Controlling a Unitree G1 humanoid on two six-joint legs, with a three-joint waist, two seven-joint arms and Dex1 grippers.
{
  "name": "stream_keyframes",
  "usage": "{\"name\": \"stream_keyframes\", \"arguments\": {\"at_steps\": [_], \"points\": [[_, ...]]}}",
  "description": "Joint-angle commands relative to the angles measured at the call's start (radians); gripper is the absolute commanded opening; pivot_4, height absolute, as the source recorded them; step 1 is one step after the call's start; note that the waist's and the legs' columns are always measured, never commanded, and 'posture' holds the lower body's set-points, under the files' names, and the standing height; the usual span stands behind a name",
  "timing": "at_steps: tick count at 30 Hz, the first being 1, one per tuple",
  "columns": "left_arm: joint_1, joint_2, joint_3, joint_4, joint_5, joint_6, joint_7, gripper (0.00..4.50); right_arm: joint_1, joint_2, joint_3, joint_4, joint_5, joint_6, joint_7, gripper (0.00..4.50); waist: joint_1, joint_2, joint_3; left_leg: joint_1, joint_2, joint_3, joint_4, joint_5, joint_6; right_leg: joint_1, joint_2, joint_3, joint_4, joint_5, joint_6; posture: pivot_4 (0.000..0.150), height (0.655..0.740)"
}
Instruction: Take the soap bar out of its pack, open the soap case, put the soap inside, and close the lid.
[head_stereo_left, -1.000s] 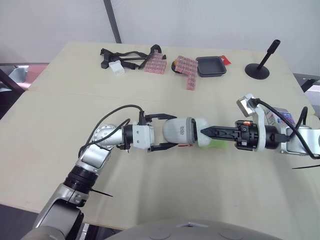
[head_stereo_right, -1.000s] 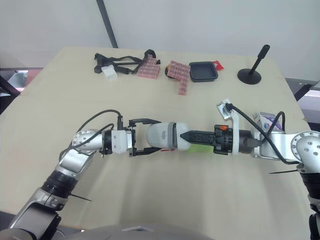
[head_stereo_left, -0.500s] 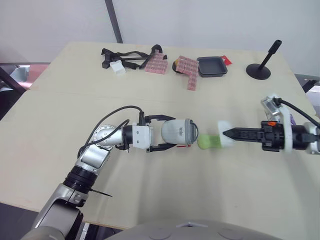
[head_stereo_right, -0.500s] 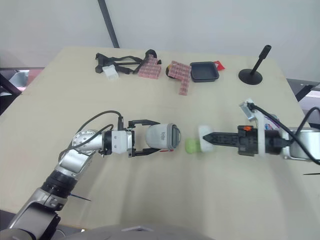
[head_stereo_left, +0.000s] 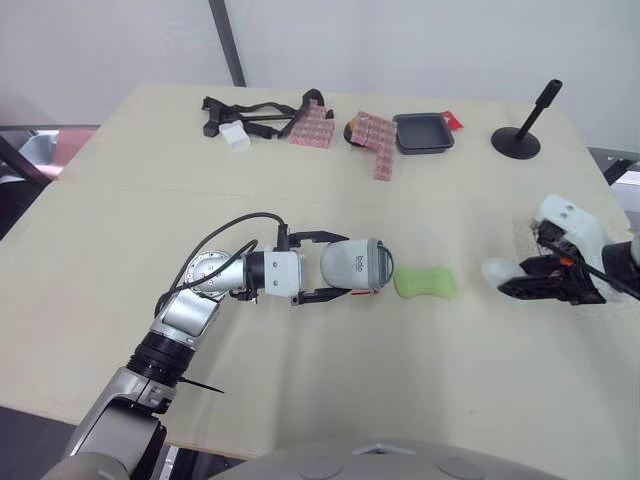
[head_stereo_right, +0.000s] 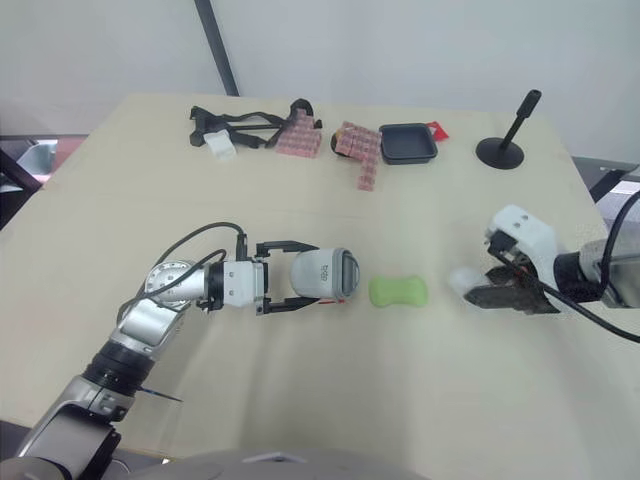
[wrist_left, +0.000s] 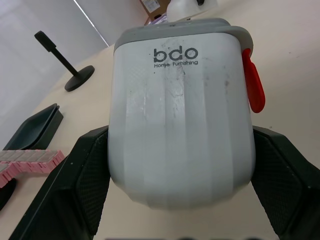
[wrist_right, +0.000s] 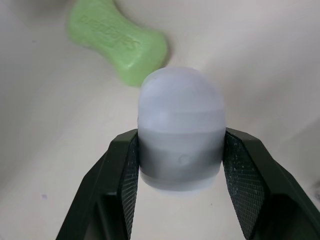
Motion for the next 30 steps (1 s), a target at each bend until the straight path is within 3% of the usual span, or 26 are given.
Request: {"name": "stream_keyframes", "arguments": {"at_steps": [1, 13, 29, 30], "points": [[-0.003, 0.0, 0.0, -0.015, -0.004, -0.011, 0.008, 3.46, -0.025, 0.016, -0.006, 0.016, -0.036, 0.046, 0.024, 1.98, 0.0, 0.0, 0.0, 0.0, 0.0, 0.0, 0.0, 0.0, 0.0, 0.0, 0.0, 0.0, 0.0, 0.0, 0.0, 0.15, 0.74], [0.012, -0.007, -0.003, -0.029, 0.007, -0.01, 0.019, 3.46, -0.133, 0.363, -0.122, 0.15, -0.094, 0.253, -0.259, 1.98, -0.003, 0.0, -0.001, 0.001, -0.001, 0.001, 0.003, 0.0, 0.0, 0.0, 0.001, 0.001, 0.003, 0.0, 0.0, 0.15, 0.74], [0.022, -0.009, -0.004, -0.037, 0.01, -0.003, 0.027, 3.46, -0.124, 0.437, -0.149, 0.157, -0.231, 0.301, -0.279, 1.98, 0.001, 0.0, -0.001, 0.001, -0.001, 0.001, 0.002, 0.0, -0.001, 0.0, 0.001, 0.001, 0.003, 0.0, 0.0, 0.15, 0.74], [0.022, -0.009, -0.004, -0.036, 0.011, -0.003, 0.028, 3.46, -0.122, 0.439, -0.148, 0.157, -0.237, 0.3, -0.277, 2.47, 0.002, 0.001, -0.001, 0.001, -0.001, 0.001, 0.002, 0.0, -0.001, 0.0, 0.001, 0.001, 0.003, 0.0, 0.0, 0.15, 0.74]]}}
